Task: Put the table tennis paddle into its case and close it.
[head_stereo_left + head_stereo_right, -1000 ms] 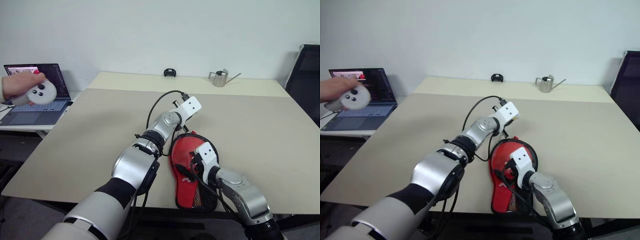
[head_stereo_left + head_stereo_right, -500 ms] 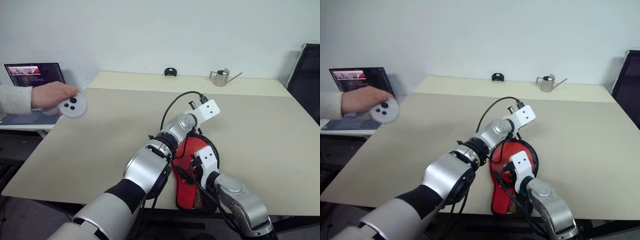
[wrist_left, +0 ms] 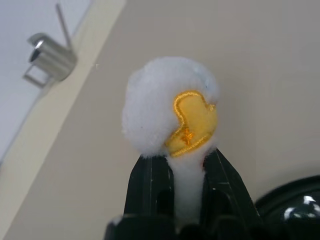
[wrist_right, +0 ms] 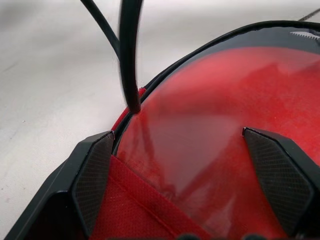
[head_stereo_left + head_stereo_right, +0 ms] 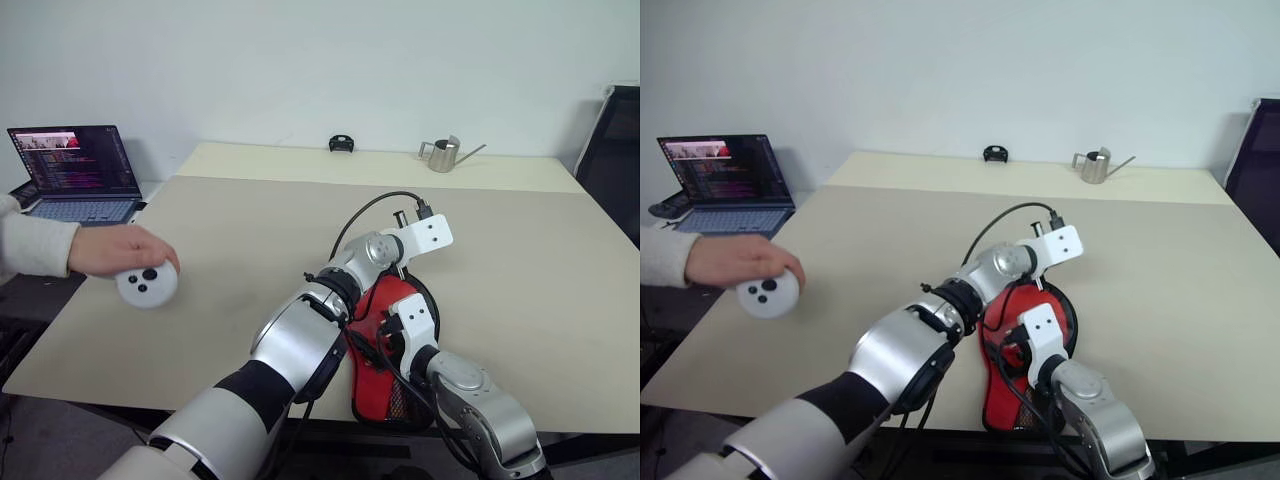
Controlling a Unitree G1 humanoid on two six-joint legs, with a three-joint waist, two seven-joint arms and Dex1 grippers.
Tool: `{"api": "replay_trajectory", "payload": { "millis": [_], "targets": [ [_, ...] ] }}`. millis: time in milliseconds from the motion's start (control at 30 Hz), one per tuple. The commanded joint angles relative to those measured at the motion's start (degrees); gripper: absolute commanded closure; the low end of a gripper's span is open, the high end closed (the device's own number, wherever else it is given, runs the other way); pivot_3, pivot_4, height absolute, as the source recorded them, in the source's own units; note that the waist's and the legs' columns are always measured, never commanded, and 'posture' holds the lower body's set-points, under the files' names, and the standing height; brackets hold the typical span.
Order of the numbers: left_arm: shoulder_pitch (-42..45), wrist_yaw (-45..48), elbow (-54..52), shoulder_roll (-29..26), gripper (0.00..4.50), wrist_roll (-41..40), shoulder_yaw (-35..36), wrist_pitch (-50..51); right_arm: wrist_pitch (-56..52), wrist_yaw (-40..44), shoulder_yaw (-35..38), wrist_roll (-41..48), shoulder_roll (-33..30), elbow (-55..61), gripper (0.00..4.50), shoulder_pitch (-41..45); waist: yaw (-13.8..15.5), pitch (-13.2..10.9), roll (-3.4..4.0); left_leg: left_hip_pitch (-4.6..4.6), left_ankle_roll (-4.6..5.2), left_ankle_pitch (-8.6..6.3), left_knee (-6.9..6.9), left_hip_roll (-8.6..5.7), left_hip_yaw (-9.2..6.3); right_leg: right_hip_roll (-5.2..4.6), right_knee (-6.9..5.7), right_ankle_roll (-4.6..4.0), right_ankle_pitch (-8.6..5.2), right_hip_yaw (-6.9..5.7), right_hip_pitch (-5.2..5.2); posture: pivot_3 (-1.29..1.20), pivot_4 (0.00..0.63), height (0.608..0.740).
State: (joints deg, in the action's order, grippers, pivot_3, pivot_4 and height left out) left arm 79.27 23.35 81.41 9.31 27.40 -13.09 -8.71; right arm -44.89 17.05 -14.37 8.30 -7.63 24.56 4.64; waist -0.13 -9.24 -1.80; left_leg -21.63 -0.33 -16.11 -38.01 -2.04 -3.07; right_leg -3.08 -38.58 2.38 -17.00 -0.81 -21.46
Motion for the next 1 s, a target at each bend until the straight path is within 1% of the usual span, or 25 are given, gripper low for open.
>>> {"api": "replay_trajectory", "payload": {
  "millis": [33, 200, 267, 333, 367, 500, 533, 633, 700, 800, 900, 1000],
  "targets": [
    [-1.1, 2.4, -1.9, 6.9, 4.34, -0.3, -0.8, -1.7, -7.8, 0.0, -2.5, 1.1, -0.3, -6.7, 0.0, -4.1, 0.0, 0.0, 0.01, 0.0, 0.0, 0.0, 0.0, 0.0, 0.0, 0.0, 0.0, 0.04, -0.02, 0.01, 0.0, 0.0, 0.15, 0.74],
    [-3.1, 4.0, -1.6, 6.2, 4.34, 0.7, -2.8, 0.8, -7.9, -0.2, -2.5, 1.1, -0.1, -6.5, 0.0, -4.4, 0.0, 0.1, 0.04, 0.04, 0.01, 0.0, 0.01, -0.01, 0.0, 0.0, -0.01, 0.04, -0.02, 0.01, 0.02, 0.0, 0.15, 0.74],
    [-3.5, 4.0, -1.6, 5.7, 3.62, 0.6, -2.9, 1.5, -7.8, -0.2, -2.5, 1.1, -0.1, -6.7, 0.0, -4.5, 0.0, 0.1, 0.05, 0.04, 0.01, 0.0, 0.01, -0.01, 0.0, 0.0, -0.01, 0.04, -0.02, 0.0, 0.02, 0.0, 0.15, 0.74],
    [-3.6, 3.6, -1.7, 5.0, 3.04, 0.6, -2.9, 2.0, -7.6, -0.2, -2.6, 1.0, 0.0, -7.2, 0.0, -4.3, 0.0, 0.1, 0.05, 0.05, 0.01, -0.01, 0.01, -0.01, 0.0, 0.0, 0.0, 0.05, -0.03, 0.01, 0.02, 0.0, 0.15, 0.74],
    [-3.7, 3.6, -1.7, 4.6, 2.6, 0.7, -3.0, 2.0, -7.5, -0.2, -2.7, 1.0, 0.1, -7.6, 0.0, -4.0, -0.1, 0.1, 0.05, 0.05, 0.01, -0.01, 0.01, -0.01, 0.0, 0.0, 0.0, 0.08, -0.05, 0.01, 0.02, 0.0, 0.15, 0.74],
    [-3.9, 4.9, -1.7, 4.0, 1.15, 0.3, -2.7, 2.0, -7.2, -0.1, -2.9, 0.9, 0.2, -8.5, 0.0, -3.2, -0.1, 0.2, 0.06, 0.06, 0.01, -0.01, 0.02, -0.01, 0.0, 0.0, -0.01, 0.11, -0.07, 0.02, 0.02, 0.0, 0.15, 0.74],
    [-3.9, 5.4, -1.7, 3.9, 0.88, -0.1, -2.4, 2.0, -7.1, 0.0, -3.0, 0.9, 0.2, -8.6, 0.0, -3.0, -0.1, 0.2, 0.06, 0.06, 0.01, -0.01, 0.02, -0.01, 0.0, 0.0, -0.01, 0.11, -0.07, 0.02, 0.02, 0.0, 0.15, 0.74],
    [-3.7, 6.3, -1.9, 3.4, 0.88, -1.4, -1.1, 1.9, -7.1, 0.3, -3.0, 0.8, 0.1, -9.2, 0.0, -2.3, -0.1, 0.2, 0.07, 0.09, 0.01, -0.01, 0.02, -0.02, 0.0, 0.0, -0.02, 0.11, -0.07, 0.02, 0.03, 0.0, 0.15, 0.74],
    [-2.9, 6.2, -2.1, 2.3, 0.88, -4.2, 1.9, 2.6, -6.9, 0.9, -2.7, 0.8, -0.3, -10.0, 0.0, -1.1, -0.3, 0.2, 0.07, 0.11, 0.01, -0.01, 0.02, -0.02, 0.01, 0.0, -0.03, 0.12, -0.07, 0.02, 0.04, 0.0, 0.15, 0.74],
    [-1.9, 5.9, -2.3, -0.2, 0.88, -5.7, 4.0, 2.9, -6.4, 1.4, -1.8, 0.6, -0.7, -11.3, 0.0, 0.6, -0.5, 0.2, 0.07, 0.22, 0.02, 0.0, 0.01, -0.01, 0.04, -0.03, -0.12, 0.22, -0.13, 0.04, 0.08, 0.0, 0.15, 0.74],
    [-1.1, 6.3, -2.6, -2.9, 0.88, -5.5, 4.0, 1.4, -5.5, 2.3, -0.8, 0.5, -1.5, -13.1, 0.0, 1.4, -0.8, 0.2, 0.07, 0.38, 0.02, 0.0, 0.02, -0.01, 0.04, -0.03, -0.23, 0.25, -0.14, 0.05, 0.17, 0.0, 0.15, 0.74],
    [-0.1, 7.9, -3.2, -6.7, 0.88, -7.1, 5.7, 0.0, -5.1, 3.1, -0.5, 0.4, -2.2, -13.6, 0.0, 1.6, -1.3, 0.2, 0.07, 0.62, 0.01, 0.0, 0.03, 0.01, 0.07, -0.04, -0.26, 0.26, -0.15, 0.08, 0.35, 0.0, 0.15, 0.74]
  ]
}}
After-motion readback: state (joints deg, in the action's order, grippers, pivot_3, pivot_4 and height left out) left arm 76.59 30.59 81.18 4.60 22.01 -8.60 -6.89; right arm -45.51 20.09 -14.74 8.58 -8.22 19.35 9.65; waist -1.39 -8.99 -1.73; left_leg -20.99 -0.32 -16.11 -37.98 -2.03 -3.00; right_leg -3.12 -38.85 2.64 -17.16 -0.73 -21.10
